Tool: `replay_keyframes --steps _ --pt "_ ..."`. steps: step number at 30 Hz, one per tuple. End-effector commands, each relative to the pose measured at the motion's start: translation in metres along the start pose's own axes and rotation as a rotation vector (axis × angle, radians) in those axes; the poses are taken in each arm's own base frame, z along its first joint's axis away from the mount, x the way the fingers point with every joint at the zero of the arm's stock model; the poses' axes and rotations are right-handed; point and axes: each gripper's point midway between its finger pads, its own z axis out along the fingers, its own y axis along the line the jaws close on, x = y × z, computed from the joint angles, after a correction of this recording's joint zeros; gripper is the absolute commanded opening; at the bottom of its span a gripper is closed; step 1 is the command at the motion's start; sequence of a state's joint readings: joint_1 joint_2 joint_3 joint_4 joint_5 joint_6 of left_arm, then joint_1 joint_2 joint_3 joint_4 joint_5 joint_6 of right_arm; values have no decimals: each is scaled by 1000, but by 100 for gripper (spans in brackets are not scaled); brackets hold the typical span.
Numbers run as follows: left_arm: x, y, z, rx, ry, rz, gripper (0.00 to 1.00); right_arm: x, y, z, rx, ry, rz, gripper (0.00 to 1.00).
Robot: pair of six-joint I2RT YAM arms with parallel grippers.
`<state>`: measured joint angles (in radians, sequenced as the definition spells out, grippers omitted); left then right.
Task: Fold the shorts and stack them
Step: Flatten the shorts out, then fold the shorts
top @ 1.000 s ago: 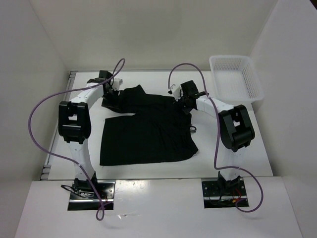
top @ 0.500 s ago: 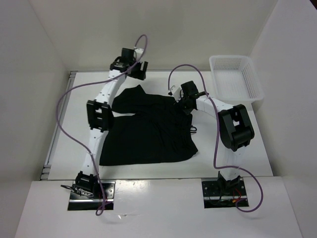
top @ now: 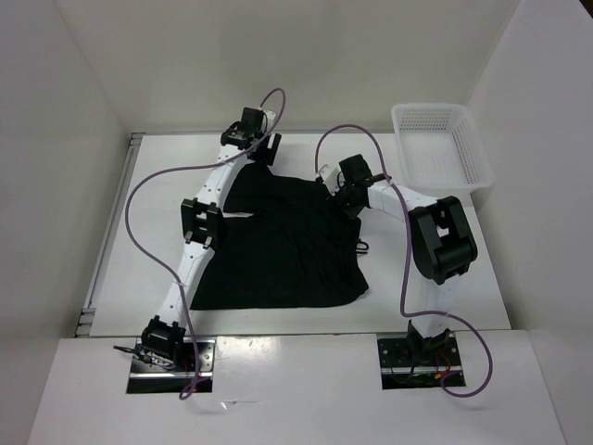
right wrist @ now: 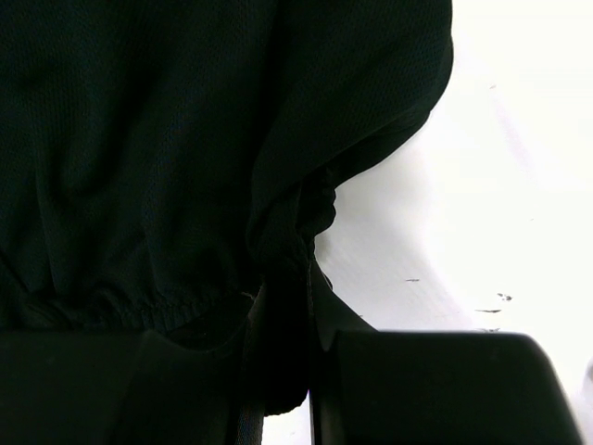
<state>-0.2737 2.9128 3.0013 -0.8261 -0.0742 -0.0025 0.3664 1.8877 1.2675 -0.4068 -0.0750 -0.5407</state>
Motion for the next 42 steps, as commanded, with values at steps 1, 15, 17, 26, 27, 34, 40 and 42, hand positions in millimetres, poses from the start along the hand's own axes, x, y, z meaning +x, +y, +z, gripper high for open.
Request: replay_keyframes --steps 1,15,17,26,27,34,40,42 --pt "3 15 6 -81 -1 0 92 -7 3 -17 -15 -39 10 0" --pt "56 -35 23 125 148 16 29 -6 2 -20 -8 -34 1 0" --pt "56 -31 23 104 149 18 11 -6 0 -20 0 -29 1 0" --pt "-59 65 -51 -100 -162 -59 0 -41 -59 -33 282 -119 31 0" --pt "-83 91 -85 -134 -224 -83 0 -50 -71 -40 336 -134 37 0" --pt "-113 139 -198 -94 -299 -133 0 -88 -106 -75 480 -219 -19 0" --pt "-82 140 -220 -50 -183 -162 0 -90 -102 -93 469 -243 -23 0" --pt "-61 129 -226 11 -101 -178 0 -84 -99 -102 471 -234 -48 0"
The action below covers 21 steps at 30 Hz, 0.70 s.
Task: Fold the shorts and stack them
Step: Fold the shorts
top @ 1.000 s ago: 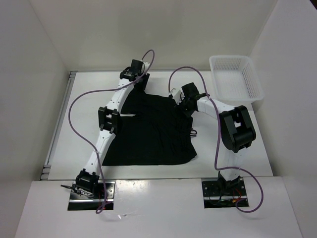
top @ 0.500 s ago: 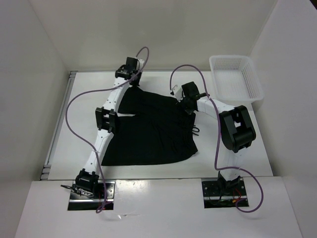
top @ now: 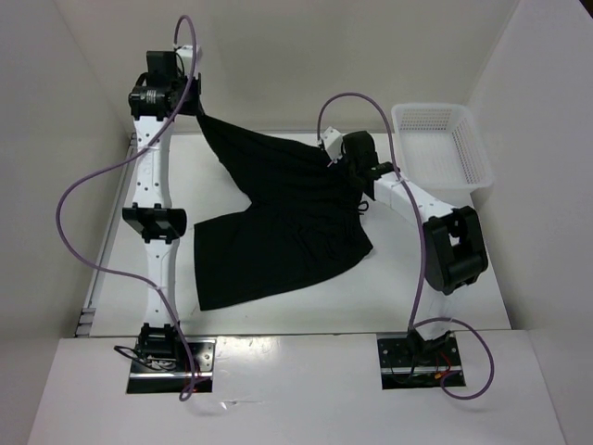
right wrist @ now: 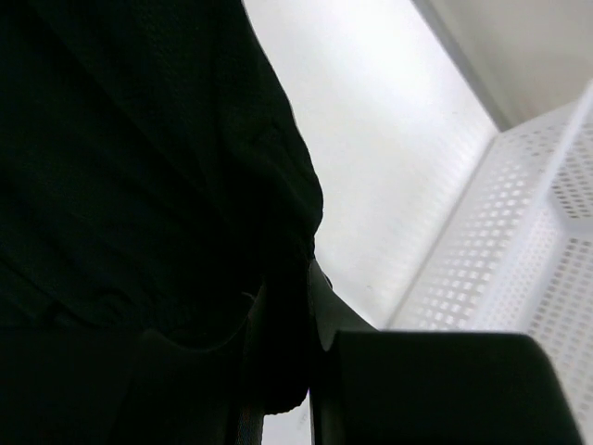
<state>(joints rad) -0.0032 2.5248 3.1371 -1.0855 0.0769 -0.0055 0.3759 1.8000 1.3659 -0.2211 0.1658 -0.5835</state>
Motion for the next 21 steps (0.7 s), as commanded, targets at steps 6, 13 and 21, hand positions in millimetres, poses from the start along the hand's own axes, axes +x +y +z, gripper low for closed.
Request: replay_keyframes --steps 6,13,21 --pt "76 -31 -67 210 358 -101 0 10 -10 -57 -23 2 -104 0" --pt "134 -33 -128 149 412 -98 0 46 22 -77 -148 51 -209 0" --pt "159 -42 -158 163 450 -108 0 45 27 -89 -209 31 -360 0"
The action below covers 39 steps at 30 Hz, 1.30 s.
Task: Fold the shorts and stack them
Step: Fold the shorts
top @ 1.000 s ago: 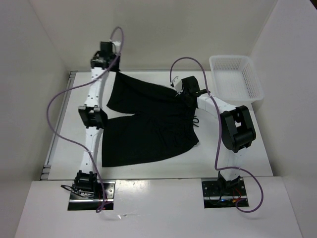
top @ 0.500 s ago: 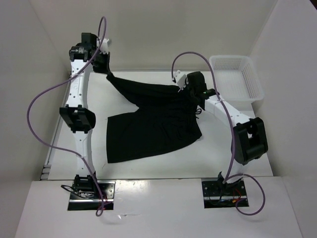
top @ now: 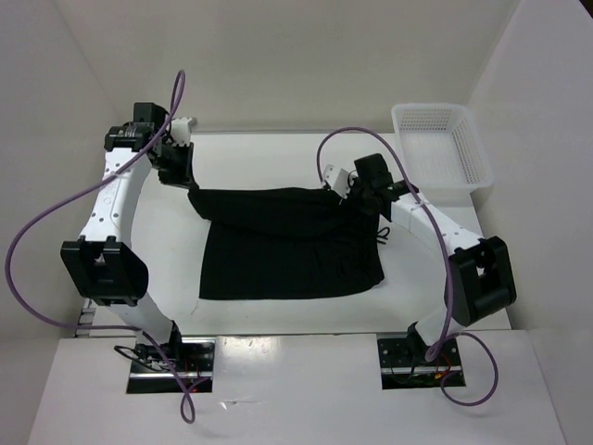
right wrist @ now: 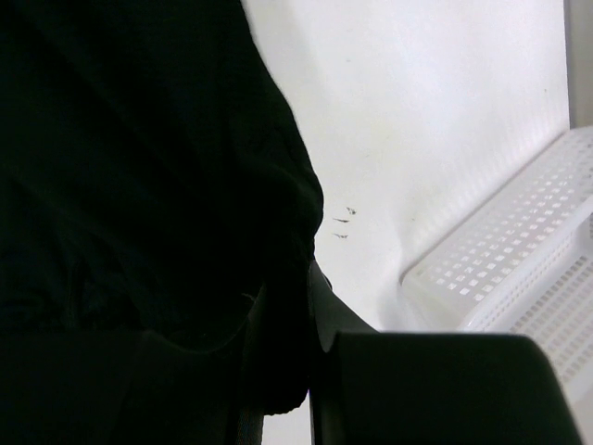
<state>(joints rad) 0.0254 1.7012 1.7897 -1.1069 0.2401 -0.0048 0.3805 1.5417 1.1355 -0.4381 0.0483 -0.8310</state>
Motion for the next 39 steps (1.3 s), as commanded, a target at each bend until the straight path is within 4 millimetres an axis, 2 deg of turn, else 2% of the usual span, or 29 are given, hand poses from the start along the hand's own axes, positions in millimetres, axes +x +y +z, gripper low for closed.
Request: replay_keyframes --steps 1,2,3,5,6,8,9,11,12,13,17,18,19,22,25,26,27,28,29,30,32,34,35,36,37,38,39 --pt "-3 1 -18 -25 -65 15 0 -8 -5 -30 -32 -21 -127 0" --pt "7 3 -18 -35 -37 7 0 -15 4 -36 -80 -48 -149 0" --pt "14 1 -21 -34 -26 5 0 -12 10 -39 -117 -41 -164 0" --pt "50 4 -8 -37 78 -22 0 -5 33 -52 -197 -30 -225 0" --pt "66 5 -9 -50 109 -29 0 2 53 -52 -245 -13 -262 0" --pt "97 3 1 -40 187 -38 0 14 77 -58 -309 13 -311 0" --pt "124 1 10 -32 258 -47 0 19 94 -62 -343 14 -353 0" --pt "148 -2 16 -24 322 -53 0 22 115 -67 -401 7 -384 0" --pt "158 -1 19 -22 351 -60 0 30 129 -70 -440 25 -404 0" --pt "174 -1 24 -19 399 -71 0 24 142 -74 -455 8 -429 3" --pt "198 6 32 -49 460 -77 0 22 177 -79 -534 -19 -484 10" --pt "201 9 34 -64 462 -74 0 25 183 -82 -548 -11 -484 10" --pt "203 10 36 -64 463 -74 0 21 191 -85 -568 -30 -508 11" --pt "221 8 42 -79 522 -44 0 32 211 -91 -627 -17 -562 13" --pt "233 7 46 -89 561 -20 0 36 228 -103 -662 -34 -640 23" --pt "235 7 47 -89 561 -20 5 35 237 -104 -674 -43 -663 28" --pt "235 7 48 -96 565 -4 10 32 238 -107 -669 -58 -673 35" --pt "241 5 49 -93 589 3 15 36 240 -109 -693 -57 -695 36" --pt "245 5 49 -92 600 1 20 28 241 -115 -706 -82 -711 39" --pt "245 7 49 -104 601 5 30 23 245 -121 -737 -112 -700 51" --pt "247 11 47 -127 611 10 39 4 243 -138 -763 -167 -695 72" --pt "234 10 37 -108 576 -24 45 -16 244 -153 -792 -230 -656 81" --pt "218 7 31 -88 516 -38 46 -37 233 -170 -756 -308 -638 82" --pt "201 4 28 -63 457 -49 49 -46 228 -178 -740 -344 -619 82" --pt "165 -3 24 -22 333 -46 54 -55 221 -183 -696 -373 -597 86" --pt "148 -3 25 -15 270 -32 66 -62 213 -180 -636 -385 -558 86" --pt "132 -2 28 -18 209 -17 69 -88 200 -173 -527 -446 -436 86"
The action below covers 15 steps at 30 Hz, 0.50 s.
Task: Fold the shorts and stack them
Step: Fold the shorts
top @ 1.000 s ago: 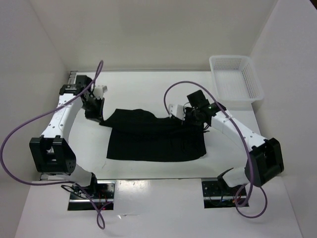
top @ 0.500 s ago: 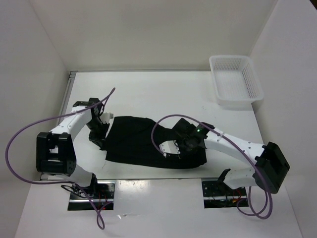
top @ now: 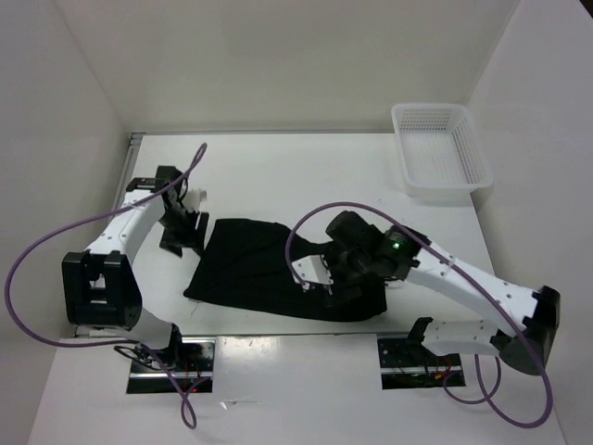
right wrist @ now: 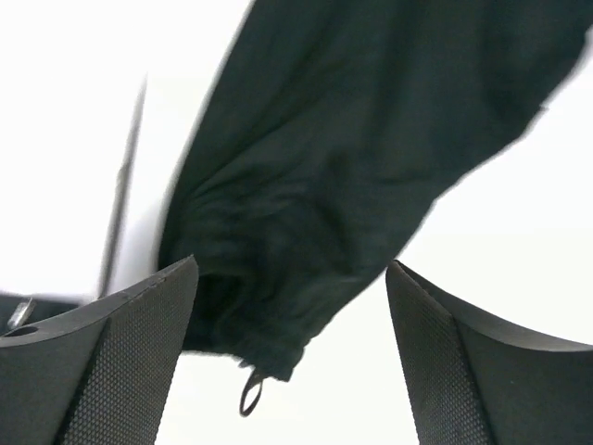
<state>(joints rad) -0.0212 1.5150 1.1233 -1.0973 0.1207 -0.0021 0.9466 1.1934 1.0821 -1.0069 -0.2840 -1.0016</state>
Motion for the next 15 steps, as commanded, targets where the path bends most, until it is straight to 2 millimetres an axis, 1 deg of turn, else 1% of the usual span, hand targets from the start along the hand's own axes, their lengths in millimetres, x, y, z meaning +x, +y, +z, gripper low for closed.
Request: replay_keyframes --steps 1,2,3,4,5,6,7,9,10,11,12,13,14,15 --pt "-80 -8 -37 25 -339 59 70 -21 -49 -26 276 -125 160 87" --pt "-96 -6 -25 -32 -333 89 71 5 -56 -14 292 -54 212 87" --pt "-121 -5 -21 -62 -387 106 71 28 -57 10 232 22 274 86" --pt "-133 -2 -1 -77 -344 108 71 61 -63 15 218 86 375 83" --pt "-146 1 4 -88 -348 106 71 79 -60 25 170 119 435 82" --pt "-172 0 -4 -90 -404 112 71 99 -53 42 86 169 509 82" --pt "-181 4 13 -98 -374 107 71 119 -58 40 91 176 607 82" --pt "-200 -5 20 -82 -396 130 71 128 -66 44 83 151 669 82" --pt "-206 -4 25 -81 -389 130 71 135 -69 48 87 154 682 82" --pt "-210 -11 31 -69 -392 147 72 140 -69 48 85 160 700 82" --pt "-211 -19 37 -64 -387 166 72 145 -68 51 75 168 701 82" --pt "-211 -21 50 -62 -365 173 75 148 -65 57 61 176 707 82" --pt "-210 -24 57 -60 -350 180 76 163 -58 63 35 207 749 82" --pt "-207 -25 66 -70 -335 186 76 169 -59 65 40 218 758 81"
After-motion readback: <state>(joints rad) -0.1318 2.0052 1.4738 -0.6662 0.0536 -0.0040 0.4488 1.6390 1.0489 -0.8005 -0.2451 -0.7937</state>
